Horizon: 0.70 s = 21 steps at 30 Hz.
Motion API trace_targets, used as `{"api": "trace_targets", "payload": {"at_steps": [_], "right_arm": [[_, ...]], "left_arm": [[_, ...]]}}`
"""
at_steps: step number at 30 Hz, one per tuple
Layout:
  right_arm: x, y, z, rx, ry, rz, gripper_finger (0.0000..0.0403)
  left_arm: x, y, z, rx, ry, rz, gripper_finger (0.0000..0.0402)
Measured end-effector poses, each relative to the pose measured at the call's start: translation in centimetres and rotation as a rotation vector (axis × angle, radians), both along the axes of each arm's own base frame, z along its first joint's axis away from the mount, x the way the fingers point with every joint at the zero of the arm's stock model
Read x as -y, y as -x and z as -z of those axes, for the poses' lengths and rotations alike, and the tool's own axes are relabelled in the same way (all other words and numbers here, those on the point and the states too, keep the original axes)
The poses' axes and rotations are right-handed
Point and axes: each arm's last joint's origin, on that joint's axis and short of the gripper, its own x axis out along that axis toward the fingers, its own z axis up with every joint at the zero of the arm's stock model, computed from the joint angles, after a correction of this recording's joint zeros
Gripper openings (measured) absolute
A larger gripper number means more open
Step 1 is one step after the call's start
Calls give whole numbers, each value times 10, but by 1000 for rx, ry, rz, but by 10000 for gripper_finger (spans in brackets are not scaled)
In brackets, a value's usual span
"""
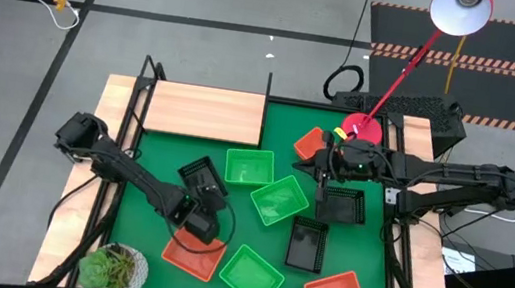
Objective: Stack baskets on shelf by color
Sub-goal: Put the black bin on the shelf
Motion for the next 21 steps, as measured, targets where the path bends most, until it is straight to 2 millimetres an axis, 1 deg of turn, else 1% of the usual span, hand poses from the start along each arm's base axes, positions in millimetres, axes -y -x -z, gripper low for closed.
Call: {"api": "trace_targets", "payload": {"at_steps": [3,9,11,14,19,21], "right_arm": [[0,1,0,-5,1,-1,0],[0,3,-3,9,2,-1,0],[0,4,-3,11,3,-1,0],[0,5,-5,18,3,-1,0],[0,5,-5,18,3,-1,0],[0,5,-5,18,3,-1,0]], "left_arm": [[-1,2,4,-13,32,-5,154],[-4,8,15,-33,39,-29,153],[-4,9,17,-40,38,-29,145],[-4,9,17,-33,40,-22,114],[-2,9,18,-78,66,47,31],[-1,9,15,-99,72,74,13]]}}
